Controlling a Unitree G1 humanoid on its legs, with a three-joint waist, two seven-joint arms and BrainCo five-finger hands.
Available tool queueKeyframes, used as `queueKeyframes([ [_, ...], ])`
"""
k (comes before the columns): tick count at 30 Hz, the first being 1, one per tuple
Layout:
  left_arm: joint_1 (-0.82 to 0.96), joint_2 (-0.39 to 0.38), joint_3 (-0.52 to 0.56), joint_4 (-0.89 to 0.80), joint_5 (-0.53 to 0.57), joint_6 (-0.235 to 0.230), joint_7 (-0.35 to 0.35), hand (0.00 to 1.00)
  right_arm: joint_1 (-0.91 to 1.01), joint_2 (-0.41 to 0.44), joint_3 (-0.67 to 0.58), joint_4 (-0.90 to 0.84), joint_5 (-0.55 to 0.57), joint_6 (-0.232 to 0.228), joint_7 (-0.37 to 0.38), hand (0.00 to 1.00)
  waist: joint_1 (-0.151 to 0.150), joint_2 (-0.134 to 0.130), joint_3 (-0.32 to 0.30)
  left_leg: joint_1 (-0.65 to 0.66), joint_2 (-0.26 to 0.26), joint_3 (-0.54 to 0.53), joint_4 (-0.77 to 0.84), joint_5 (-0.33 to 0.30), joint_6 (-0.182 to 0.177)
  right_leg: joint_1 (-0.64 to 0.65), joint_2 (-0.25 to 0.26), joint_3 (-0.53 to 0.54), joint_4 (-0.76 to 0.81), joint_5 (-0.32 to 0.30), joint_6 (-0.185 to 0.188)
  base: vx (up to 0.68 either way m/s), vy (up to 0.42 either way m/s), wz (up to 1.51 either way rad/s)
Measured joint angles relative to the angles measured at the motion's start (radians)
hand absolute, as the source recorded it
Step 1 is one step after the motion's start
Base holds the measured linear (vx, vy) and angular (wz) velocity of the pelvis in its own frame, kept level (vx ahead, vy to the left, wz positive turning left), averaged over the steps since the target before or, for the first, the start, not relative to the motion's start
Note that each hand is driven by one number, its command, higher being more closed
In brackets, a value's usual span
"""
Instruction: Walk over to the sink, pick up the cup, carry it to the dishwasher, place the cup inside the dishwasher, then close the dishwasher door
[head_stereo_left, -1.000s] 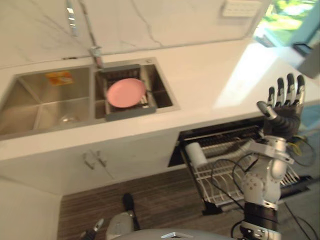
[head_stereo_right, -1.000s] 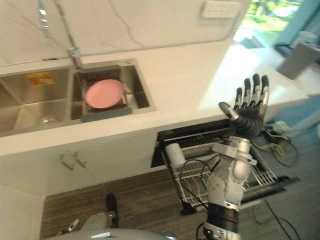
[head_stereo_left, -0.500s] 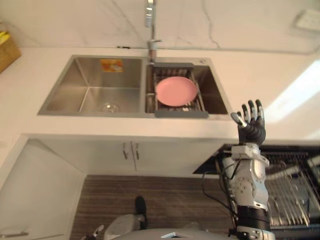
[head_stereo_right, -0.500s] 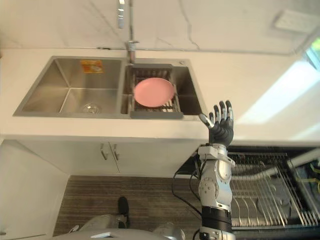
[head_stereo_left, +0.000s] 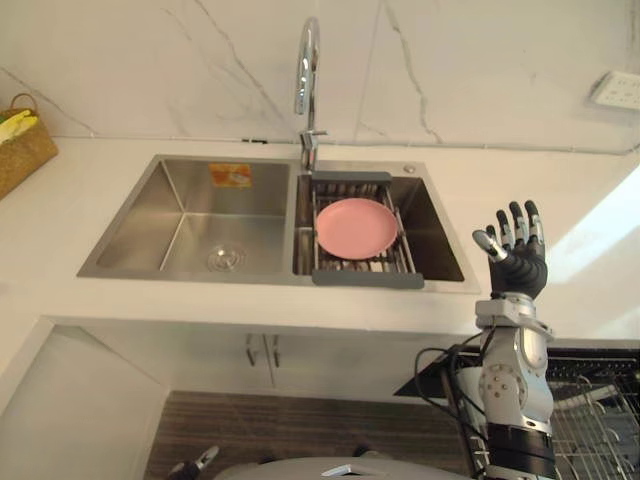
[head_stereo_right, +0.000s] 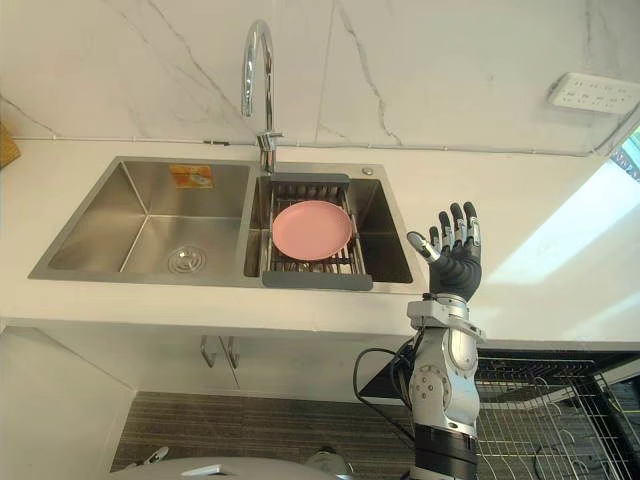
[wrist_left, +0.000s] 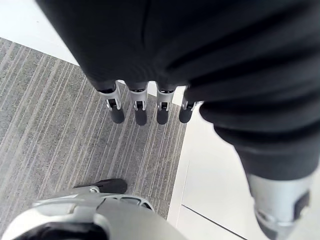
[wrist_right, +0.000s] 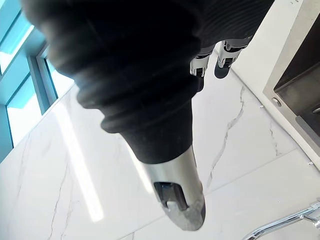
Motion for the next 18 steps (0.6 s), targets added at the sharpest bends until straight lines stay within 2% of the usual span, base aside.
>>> queueKeyframes([
  [7, -0.001, -0.006, -0.004, 0.000, -0.016, 0.009, 0.004, 0.00, 0.001, 0.004, 0.025, 0.003, -0.002, 0.001, 0.002, 0.00, 0.007, 0.002, 0.001, -0.001, 0.000, -0.021, 0.001, 0.005, 0.008, 0.015, 0.003, -0.018, -0.017, 0.008, 0.012, 0.00, -0.001, 0.06],
  [9, 0.000, -0.008, -0.008, 0.000, -0.071, 0.024, 0.011, 0.00, 0.005, 0.012, 0.041, 0.003, -0.014, 0.014, 0.005, 0.00, 0.013, 0.002, 0.000, 0.001, 0.000, -0.028, 0.001, 0.006, 0.007, 0.038, 0.007, -0.036, -0.046, 0.019, 0.014, -0.01, -0.005, 0.16],
  [10, -0.001, -0.008, -0.008, 0.000, -0.113, 0.037, 0.013, 0.00, 0.004, 0.012, 0.056, 0.003, -0.056, 0.025, 0.006, 0.00, 0.027, 0.003, -0.001, -0.002, 0.002, -0.026, 0.001, 0.007, 0.006, 0.040, 0.011, -0.036, -0.062, 0.025, 0.014, -0.02, -0.003, 0.04],
  [12, -0.001, -0.008, -0.008, 0.000, -0.128, 0.041, 0.018, 0.00, 0.004, 0.012, 0.064, 0.002, -0.092, 0.038, 0.010, 0.00, 0.034, 0.003, -0.001, -0.004, 0.004, -0.025, 0.001, 0.007, 0.005, 0.041, 0.012, -0.037, -0.072, 0.028, 0.012, 0.00, 0.000, 0.00],
  [14, -0.001, -0.008, -0.008, -0.001, -0.128, 0.049, 0.032, 0.00, 0.002, 0.004, 0.065, 0.002, -0.168, 0.057, 0.056, 0.00, 0.042, 0.001, -0.002, -0.004, 0.010, -0.020, 0.002, 0.007, 0.000, 0.043, 0.018, -0.036, -0.085, 0.033, 0.012, 0.01, -0.018, -0.05],
  [16, -0.003, -0.006, -0.008, -0.002, -0.143, 0.075, 0.049, 0.00, -0.007, -0.054, 0.087, 0.001, -0.303, 0.063, 0.119, 0.00, 0.042, -0.001, -0.003, 0.000, 0.019, -0.006, 0.006, 0.005, -0.009, 0.037, 0.026, -0.027, -0.085, 0.035, 0.010, 0.02, -0.032, -0.18],
  [17, -0.003, -0.005, -0.008, -0.002, -0.149, 0.081, 0.049, 0.00, -0.013, -0.076, 0.099, 0.000, -0.333, 0.064, 0.128, 0.00, 0.041, -0.001, -0.003, 0.000, 0.022, 0.000, 0.007, 0.005, -0.011, 0.034, 0.029, -0.023, -0.085, 0.037, 0.008, 0.01, -0.027, -0.24],
  [18, -0.005, -0.002, -0.008, -0.001, -0.155, 0.093, 0.049, 0.00, -0.032, -0.115, 0.118, 0.000, -0.416, 0.064, 0.138, 0.00, 0.037, -0.004, -0.003, 0.001, 0.027, 0.006, 0.007, 0.004, -0.016, 0.033, 0.032, -0.022, -0.085, 0.038, 0.006, 0.00, -0.021, -0.15],
])
